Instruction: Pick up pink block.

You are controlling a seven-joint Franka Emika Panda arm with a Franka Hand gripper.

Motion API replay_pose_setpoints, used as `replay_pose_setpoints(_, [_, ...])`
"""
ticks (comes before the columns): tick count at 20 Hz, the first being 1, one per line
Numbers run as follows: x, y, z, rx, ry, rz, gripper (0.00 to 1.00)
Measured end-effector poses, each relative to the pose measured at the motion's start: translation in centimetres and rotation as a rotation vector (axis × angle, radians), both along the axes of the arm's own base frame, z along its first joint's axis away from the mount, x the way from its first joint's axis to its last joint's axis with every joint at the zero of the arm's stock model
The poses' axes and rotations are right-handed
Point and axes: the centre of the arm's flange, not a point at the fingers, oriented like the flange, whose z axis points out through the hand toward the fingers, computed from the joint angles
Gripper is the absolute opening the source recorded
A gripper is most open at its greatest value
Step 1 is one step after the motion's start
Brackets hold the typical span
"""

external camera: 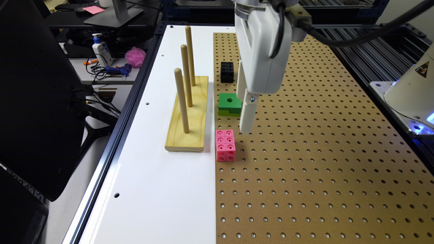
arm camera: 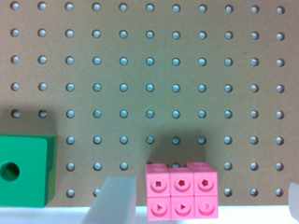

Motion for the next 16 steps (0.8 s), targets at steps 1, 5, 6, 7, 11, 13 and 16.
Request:
replay_pose_setpoints(1, [0.1, 0.0, -0.7, 0.001, 0.002, -0.001, 1.0])
replay_pose_setpoints(5, [0.8, -0.2, -4.7, 0.01, -0.004, -0.008, 1.0])
replay_pose_setpoints(6, [1.1, -0.2, -5.2, 0.012, -0.007, -0.009, 1.0])
replay_pose_setpoints(7, [1.3, -0.2, -5.4, 0.013, -0.006, -0.01, 1.0])
replay_pose_setpoints(11, [1.7, -0.2, -5.3, 0.015, -0.011, -0.012, 1.0])
replay_pose_setpoints(13, [1.6, -0.3, -6.5, 0.015, -0.001, -0.013, 1.0])
replay_pose_setpoints(16, [1.7, -0.3, -8.3, 0.017, -0.001, -0.014, 1.0])
